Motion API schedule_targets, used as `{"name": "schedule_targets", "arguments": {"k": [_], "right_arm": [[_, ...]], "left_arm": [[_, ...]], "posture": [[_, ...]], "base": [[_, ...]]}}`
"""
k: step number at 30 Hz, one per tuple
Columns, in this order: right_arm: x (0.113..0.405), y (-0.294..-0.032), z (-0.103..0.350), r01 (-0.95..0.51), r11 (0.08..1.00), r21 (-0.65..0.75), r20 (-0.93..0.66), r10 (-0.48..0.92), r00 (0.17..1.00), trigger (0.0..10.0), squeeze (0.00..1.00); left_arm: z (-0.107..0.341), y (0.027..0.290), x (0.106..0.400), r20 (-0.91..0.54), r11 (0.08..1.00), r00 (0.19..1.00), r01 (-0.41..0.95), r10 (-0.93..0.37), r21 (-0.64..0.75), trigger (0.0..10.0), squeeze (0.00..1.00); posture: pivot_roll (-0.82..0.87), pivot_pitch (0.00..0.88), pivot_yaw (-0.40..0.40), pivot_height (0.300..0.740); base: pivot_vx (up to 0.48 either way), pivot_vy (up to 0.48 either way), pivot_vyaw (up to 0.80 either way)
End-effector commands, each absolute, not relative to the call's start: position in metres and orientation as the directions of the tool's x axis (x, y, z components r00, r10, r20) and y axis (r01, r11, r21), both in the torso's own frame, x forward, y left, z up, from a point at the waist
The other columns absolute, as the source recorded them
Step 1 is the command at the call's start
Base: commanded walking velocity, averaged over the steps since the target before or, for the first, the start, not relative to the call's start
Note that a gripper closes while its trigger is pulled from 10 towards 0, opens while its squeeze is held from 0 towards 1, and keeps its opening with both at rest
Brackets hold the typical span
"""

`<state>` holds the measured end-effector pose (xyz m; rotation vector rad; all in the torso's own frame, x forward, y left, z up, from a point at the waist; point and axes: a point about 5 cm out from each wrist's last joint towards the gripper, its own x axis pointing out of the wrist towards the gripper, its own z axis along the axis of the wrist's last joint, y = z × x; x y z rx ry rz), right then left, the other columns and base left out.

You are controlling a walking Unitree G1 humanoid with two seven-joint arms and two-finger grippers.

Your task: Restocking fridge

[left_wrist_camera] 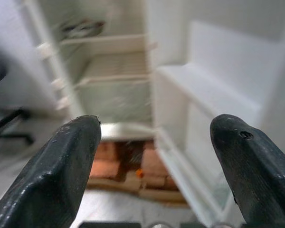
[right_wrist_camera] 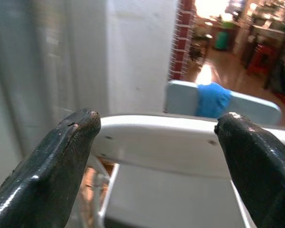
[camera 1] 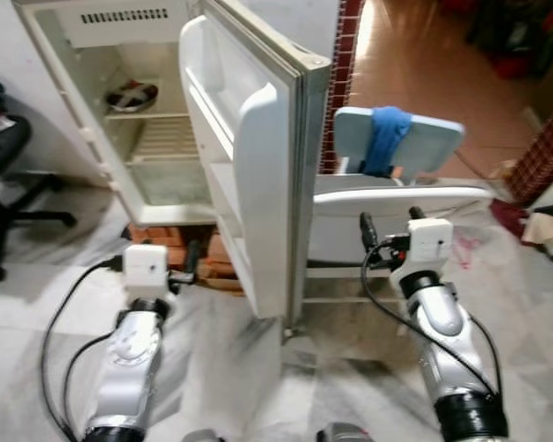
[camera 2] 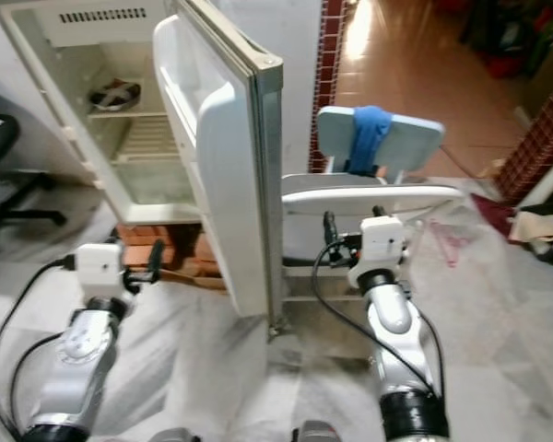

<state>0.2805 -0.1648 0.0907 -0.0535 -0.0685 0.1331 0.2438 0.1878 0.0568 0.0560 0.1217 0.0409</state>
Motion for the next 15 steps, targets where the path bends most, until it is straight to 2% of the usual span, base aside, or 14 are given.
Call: {"name": "schedule_targets", "arguments": {"k": [1,10,15], "right_arm": [[0.283,-0.156,0.097,-0.166,0.985,-0.052,0.081,0.169,0.982,10.0,0.00],[0.303,-0.145,0.097,-0.218,0.976,0.017,0.031,0.218,0.976,10.0,0.00],[0.331,-0.130,0.111,-0.213,0.976,-0.051,0.039,0.215,0.976,10.0,0.00]], "left_arm": [[0.062,0.195,0.243,-0.098,0.997,0.993,-0.052,0.058,0.064,10.0,0.00],[0.061,0.197,0.241,-0.119,0.994,0.988,-0.096,0.102,0.058,10.0,0.00],[0.062,0.198,0.243,-0.120,0.992,0.986,-0.105,0.113,0.075,10.0,0.00]], "posture": [[0.03,0.000,0.022,0.740],[0.05,0.000,0.017,0.740],[0.09,0.000,0.004,0.740]], "base": [[0.000,0.000,0.00],[0.000,0.000,0.00],[0.000,0.000,0.00]]}}
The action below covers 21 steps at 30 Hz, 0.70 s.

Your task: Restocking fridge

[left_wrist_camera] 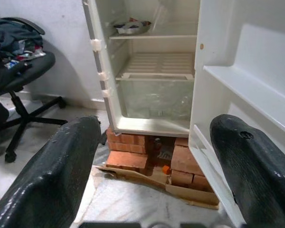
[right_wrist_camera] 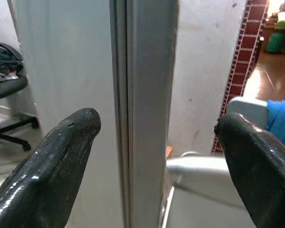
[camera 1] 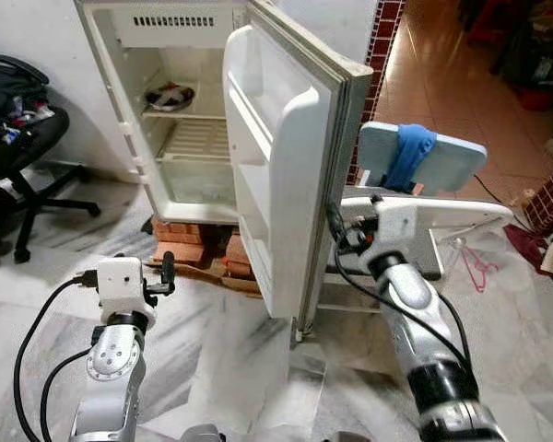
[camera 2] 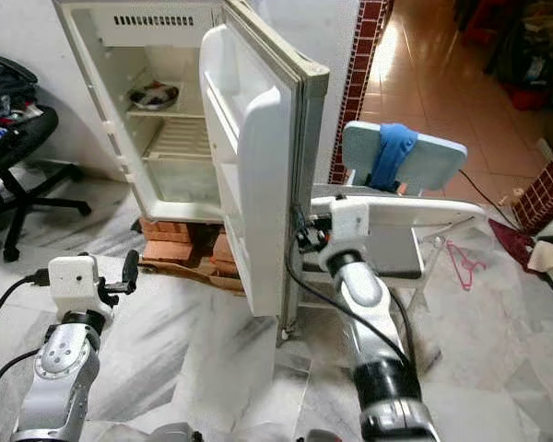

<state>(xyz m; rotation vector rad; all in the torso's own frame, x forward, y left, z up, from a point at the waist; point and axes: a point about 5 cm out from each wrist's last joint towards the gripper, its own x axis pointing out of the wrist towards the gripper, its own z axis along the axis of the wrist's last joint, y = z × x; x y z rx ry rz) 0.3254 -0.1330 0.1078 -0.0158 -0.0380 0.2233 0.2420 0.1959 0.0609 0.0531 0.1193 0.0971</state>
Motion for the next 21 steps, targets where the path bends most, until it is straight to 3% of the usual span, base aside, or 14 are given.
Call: {"name": "schedule_targets", "arguments": {"k": [1,6,10,12,13,15,17,19,21], "right_arm": [[0.334,-0.129,0.113,-0.208,0.976,-0.063,0.042,0.211,0.977,10.0,0.00],[0.353,-0.119,0.126,-0.166,0.986,-0.029,0.050,0.167,0.985,10.0,0.00],[0.359,-0.107,0.134,-0.216,0.975,0.060,0.067,0.212,0.975,10.0,0.00],[0.356,-0.083,0.148,-0.396,0.895,0.205,0.142,0.373,0.917,10.0,0.00],[0.344,-0.063,0.160,-0.594,0.727,0.343,0.218,0.554,0.804,10.0,0.00],[0.296,-0.037,0.196,-0.886,0.213,0.412,0.455,0.795,0.403,10.0,0.00],[0.294,-0.038,0.197,-0.890,0.207,0.407,0.455,0.798,0.394,10.0,0.00],[0.303,-0.052,0.154,-0.834,0.450,0.319,0.253,0.808,0.532,10.0,0.00],[0.304,-0.064,0.123,-0.793,0.577,0.195,0.098,0.793,0.601,10.0,0.00]], "left_arm": [[0.062,0.199,0.242,-0.119,0.991,0.986,-0.108,0.117,0.077,10.0,0.00],[0.062,0.201,0.240,-0.118,0.988,0.983,-0.131,0.140,0.078,10.0,0.00],[0.062,0.201,0.240,-0.117,0.988,0.982,-0.137,0.145,0.078,10.0,0.00],[0.063,0.200,0.240,-0.116,0.988,0.983,-0.137,0.146,0.078,10.0,0.00],[0.062,0.201,0.240,-0.116,0.988,0.983,-0.136,0.144,0.079,10.0,0.00],[0.062,0.200,0.241,-0.121,0.989,0.984,-0.124,0.134,0.083,10.0,0.00],[0.062,0.200,0.241,-0.122,0.989,0.984,-0.121,0.131,0.084,10.0,0.00],[0.061,0.198,0.244,-0.123,0.990,0.985,-0.110,0.120,0.082,10.0,0.00],[0.061,0.197,0.245,-0.122,0.991,0.986,-0.107,0.116,0.081,10.0,0.00]], "posture": [[0.09,0.000,0.003,0.740],[0.11,0.000,-0.010,0.740],[0.12,0.000,-0.013,0.740],[0.11,0.000,-0.009,0.740],[0.11,0.000,-0.008,0.740],[0.10,0.000,-0.003,0.740],[0.10,0.000,-0.002,0.740],[0.09,0.000,0.003,0.740],[0.09,0.000,0.005,0.740]], "base": [[0.000,0.000,0.00],[0.000,0.000,0.00],[0.000,0.000,0.00],[0.000,0.000,0.00],[0.000,0.000,0.00],[0.000,0.000,0.00],[0.000,0.000,0.00],[0.000,0.000,0.00],[0.000,0.000,0.00]]}}
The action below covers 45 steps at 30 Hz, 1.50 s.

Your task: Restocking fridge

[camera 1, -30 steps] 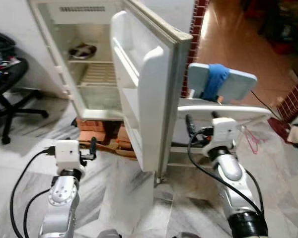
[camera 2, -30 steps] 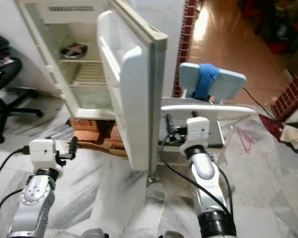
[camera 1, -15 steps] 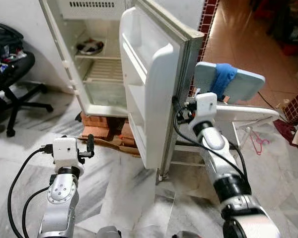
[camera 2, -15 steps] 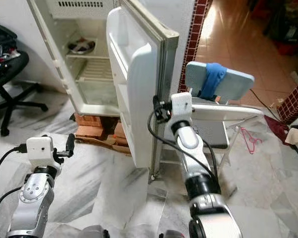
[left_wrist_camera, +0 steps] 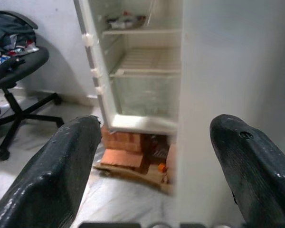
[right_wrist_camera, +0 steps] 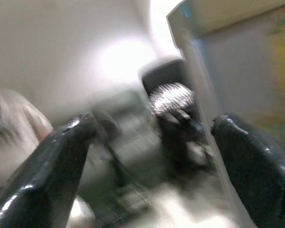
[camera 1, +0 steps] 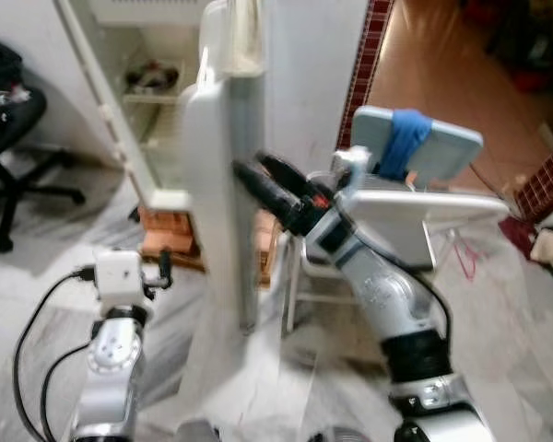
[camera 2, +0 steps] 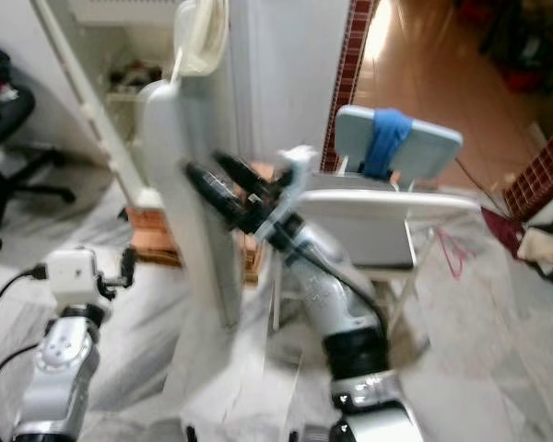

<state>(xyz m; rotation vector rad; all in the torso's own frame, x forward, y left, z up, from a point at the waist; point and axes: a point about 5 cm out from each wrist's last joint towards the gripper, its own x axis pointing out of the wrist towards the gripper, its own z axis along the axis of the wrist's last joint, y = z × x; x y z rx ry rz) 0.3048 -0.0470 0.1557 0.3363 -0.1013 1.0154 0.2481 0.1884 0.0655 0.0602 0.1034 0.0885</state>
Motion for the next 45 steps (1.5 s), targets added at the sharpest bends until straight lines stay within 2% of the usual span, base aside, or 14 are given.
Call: {"name": "schedule_targets", "arguments": {"k": [1,2,5,9,12,15,19,20,22,31,35,39,45], "right_arm": [[0.304,-0.068,0.115,-0.781,0.605,0.154,0.061,0.783,0.619,10.0,0.00],[0.303,-0.076,0.105,-0.753,0.648,0.116,0.031,0.756,0.654,10.0,0.00],[0.296,-0.096,0.091,-0.679,0.725,0.116,-0.045,0.687,0.726,10.0,0.00],[0.287,-0.109,0.085,-0.613,0.780,0.130,-0.083,0.624,0.777,10.0,0.00],[0.278,-0.108,0.082,-0.627,0.773,0.093,-0.078,0.634,0.770,10.0,0.00],[0.279,-0.111,0.080,-0.587,0.809,0.037,-0.038,0.588,0.808,10.0,0.00],[0.282,-0.123,0.087,-0.449,0.892,0.054,0.025,0.448,0.894,10.0,0.00],[0.282,-0.123,0.087,-0.449,0.892,0.054,0.025,0.448,0.894,10.0,0.00],[0.285,-0.136,0.085,-0.341,0.936,0.085,0.011,0.342,0.940,10.0,0.00],[0.284,-0.140,0.081,-0.289,0.955,0.062,0.009,0.289,0.957,10.0,0.00],[0.287,-0.144,0.085,-0.261,0.964,0.053,0.018,0.260,0.965,10.0,0.00],[0.288,-0.145,0.087,-0.256,0.966,0.040,0.021,0.256,0.967,10.0,0.00],[0.291,-0.143,0.093,-0.264,0.964,0.035,0.045,0.262,0.964,10.0,0.00]], "left_arm": [[0.061,0.196,0.245,-0.123,0.991,0.986,-0.105,0.114,0.081,10.0,0.00],[0.061,0.196,0.245,-0.124,0.992,0.986,-0.099,0.109,0.080,10.0,0.00],[0.060,0.195,0.244,-0.131,0.993,0.986,-0.091,0.100,0.078,10.0,0.00],[0.058,0.196,0.244,-0.142,0.993,0.985,-0.091,0.102,0.078,10.0,0.00],[0.055,0.198,0.243,-0.161,0.992,0.981,-0.102,0.111,0.069,10.0,0.00],[0.052,0.198,0.242,-0.177,0.993,0.978,-0.104,0.114,0.062,10.0,0.00],[0.049,0.197,0.240,-0.202,0.993,0.974,-0.091,0.105,0.080,10.0,0.00],[0.049,0.197,0.240,-0.202,0.993,0.974,-0.091,0.105,0.080,10.0,0.00],[0.046,0.190,0.238,-0.208,0.996,0.976,-0.049,0.064,0.077,10.0,0.00],[0.046,0.189,0.242,-0.203,0.996,0.977,-0.047,0.061,0.073,10.0,0.00],[0.056,0.184,0.243,-0.129,0.998,0.992,-0.003,0.012,0.070,10.0,0.00],[0.061,0.182,0.241,-0.104,0.997,0.994,0.032,-0.024,0.069,10.0,0.00],[0.066,0.174,0.250,-0.087,0.998,0.994,0.060,-0.061,-0.011,10.0,0.00]], "posture": [[0.08,0.000,0.006,0.740],[0.08,0.000,0.007,0.740],[0.07,0.000,0.012,0.740],[0.07,0.000,0.014,0.740],[0.06,0.000,0.026,0.740],[0.05,0.000,0.025,0.740],[0.05,0.000,0.031,0.740],[0.05,0.000,0.031,0.740],[0.04,0.000,0.029,0.740],[0.04,0.000,0.023,0.740],[0.03,0.000,0.023,0.740],[0.04,0.000,0.024,0.740],[0.03,0.000,0.013,0.740]], "base": [[0.000,0.000,0.00],[0.000,0.000,0.00],[0.000,0.000,0.00],[0.000,0.000,0.00],[0.000,0.000,0.00],[0.000,0.000,0.00],[0.000,0.240,0.00],[0.000,0.480,0.00],[0.000,0.480,0.00],[0.000,0.476,0.00],[0.000,0.480,0.00],[0.000,0.480,-0.74],[0.000,0.480,-0.80]]}}
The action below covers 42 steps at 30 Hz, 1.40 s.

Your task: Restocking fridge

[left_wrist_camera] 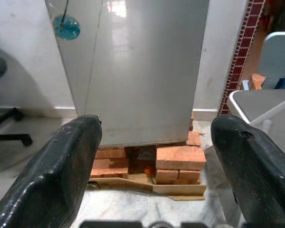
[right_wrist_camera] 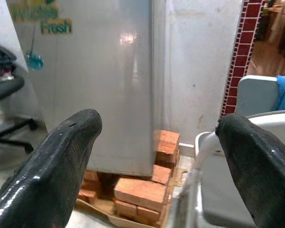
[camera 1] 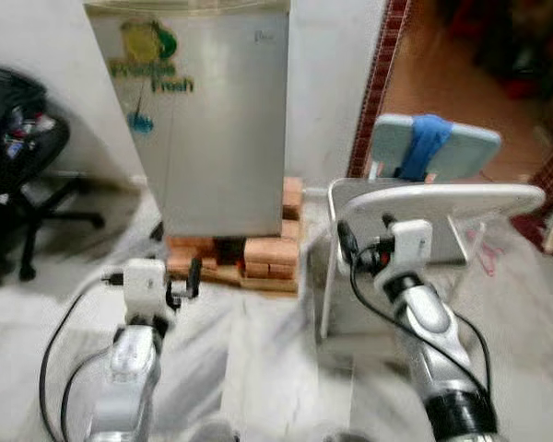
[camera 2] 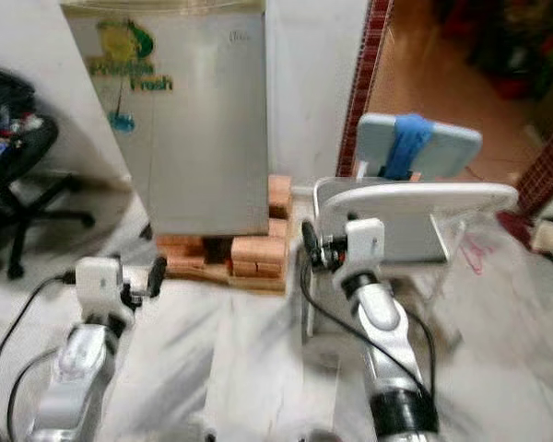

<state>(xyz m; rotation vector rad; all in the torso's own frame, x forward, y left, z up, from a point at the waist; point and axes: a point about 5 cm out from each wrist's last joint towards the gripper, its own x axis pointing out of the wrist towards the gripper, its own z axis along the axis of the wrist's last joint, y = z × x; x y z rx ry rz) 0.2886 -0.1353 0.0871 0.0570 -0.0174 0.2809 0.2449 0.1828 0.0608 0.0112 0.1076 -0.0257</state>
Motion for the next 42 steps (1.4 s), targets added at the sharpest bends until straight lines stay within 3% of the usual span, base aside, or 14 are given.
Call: {"name": "schedule_targets", "arguments": {"k": [1,21,35,42], "right_arm": [[0.291,-0.142,0.093,-0.265,0.964,0.035,0.045,0.264,0.964,10.0,0.00],[0.289,-0.142,0.093,-0.262,0.965,0.032,0.053,0.260,0.964,10.0,0.00],[0.287,-0.145,0.090,-0.258,0.966,0.022,0.047,0.257,0.965,10.0,0.00],[0.265,-0.169,0.084,-0.242,0.968,-0.066,0.001,0.242,0.970,10.0,0.00]], "left_arm": [[0.066,0.173,0.250,-0.088,0.998,0.994,0.063,-0.063,-0.008,10.0,0.00],[0.063,0.177,0.251,-0.100,0.999,0.994,0.042,-0.042,-0.003,10.0,0.00],[0.061,0.178,0.252,-0.103,0.999,0.994,0.044,-0.043,0.011,10.0,0.00],[0.062,0.187,0.251,-0.096,0.997,0.995,0.037,-0.031,0.063,10.0,0.00]], "posture": [[0.03,0.000,0.013,0.740],[0.03,0.000,0.025,0.740],[0.04,0.000,0.019,0.740],[0.08,0.000,-0.007,0.740]], "base": [[0.000,0.480,-0.80],[0.000,0.480,-0.79],[0.000,0.480,0.00],[0.000,0.472,0.00]]}}
